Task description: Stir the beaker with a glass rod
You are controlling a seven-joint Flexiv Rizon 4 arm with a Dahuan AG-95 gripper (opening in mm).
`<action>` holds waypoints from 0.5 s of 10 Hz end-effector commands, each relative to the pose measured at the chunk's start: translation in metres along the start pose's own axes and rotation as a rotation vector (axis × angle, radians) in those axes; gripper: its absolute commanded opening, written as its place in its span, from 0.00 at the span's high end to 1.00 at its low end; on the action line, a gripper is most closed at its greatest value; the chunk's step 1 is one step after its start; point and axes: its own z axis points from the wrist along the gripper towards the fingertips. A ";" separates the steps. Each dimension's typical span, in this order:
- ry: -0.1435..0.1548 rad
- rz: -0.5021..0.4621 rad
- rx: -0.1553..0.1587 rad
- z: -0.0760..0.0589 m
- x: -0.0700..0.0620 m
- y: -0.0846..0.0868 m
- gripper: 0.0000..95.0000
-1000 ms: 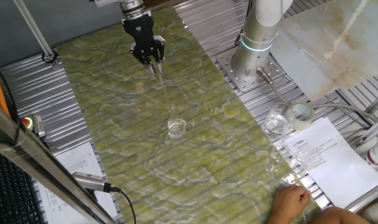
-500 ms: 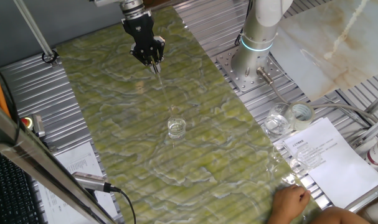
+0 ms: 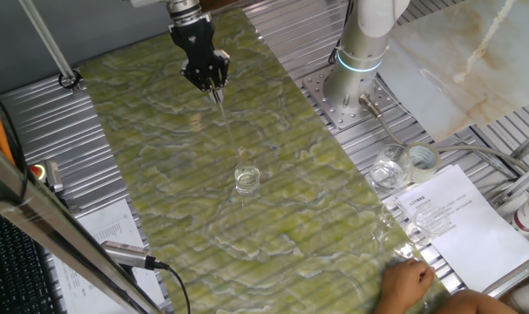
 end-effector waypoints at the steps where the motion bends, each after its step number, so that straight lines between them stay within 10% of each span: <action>1: 0.003 0.004 0.002 0.000 -0.001 0.000 1.00; 5: 0.009 0.026 0.006 -0.002 -0.004 0.000 1.00</action>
